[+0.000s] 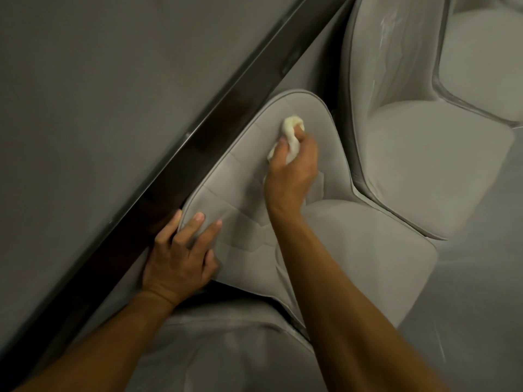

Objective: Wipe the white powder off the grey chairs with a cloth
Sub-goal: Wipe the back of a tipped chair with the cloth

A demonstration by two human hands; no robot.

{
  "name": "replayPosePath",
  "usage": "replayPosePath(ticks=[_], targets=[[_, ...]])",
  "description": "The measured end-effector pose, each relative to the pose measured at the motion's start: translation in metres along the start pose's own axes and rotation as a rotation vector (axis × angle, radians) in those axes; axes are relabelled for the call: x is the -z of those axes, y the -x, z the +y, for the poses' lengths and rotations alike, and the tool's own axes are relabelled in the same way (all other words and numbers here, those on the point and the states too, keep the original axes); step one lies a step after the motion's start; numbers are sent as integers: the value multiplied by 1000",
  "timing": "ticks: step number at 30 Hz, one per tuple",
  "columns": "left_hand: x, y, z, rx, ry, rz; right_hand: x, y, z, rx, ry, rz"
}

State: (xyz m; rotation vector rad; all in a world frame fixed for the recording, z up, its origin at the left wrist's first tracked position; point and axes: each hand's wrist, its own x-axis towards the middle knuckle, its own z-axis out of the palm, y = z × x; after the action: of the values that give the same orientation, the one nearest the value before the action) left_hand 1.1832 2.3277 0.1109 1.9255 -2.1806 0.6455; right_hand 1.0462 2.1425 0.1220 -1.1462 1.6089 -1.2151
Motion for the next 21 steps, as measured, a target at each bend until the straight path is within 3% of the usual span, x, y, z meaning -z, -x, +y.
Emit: replayPosePath(ticks=[2, 9, 15, 19, 21], targets=[[0, 1, 0, 2, 4, -2, -4, -4, 0, 93, 15, -19], [0, 0, 1, 1, 6, 28, 18, -31, 41, -285, 44, 50], [-1, 0, 2, 7, 10, 45, 3, -2, 33, 28, 26, -86], [0, 0, 2, 12, 10, 45, 14, 9, 76, -348, 78, -115], [-1, 0, 2, 10, 13, 37, 29, 26, 86, -405, 84, -145]])
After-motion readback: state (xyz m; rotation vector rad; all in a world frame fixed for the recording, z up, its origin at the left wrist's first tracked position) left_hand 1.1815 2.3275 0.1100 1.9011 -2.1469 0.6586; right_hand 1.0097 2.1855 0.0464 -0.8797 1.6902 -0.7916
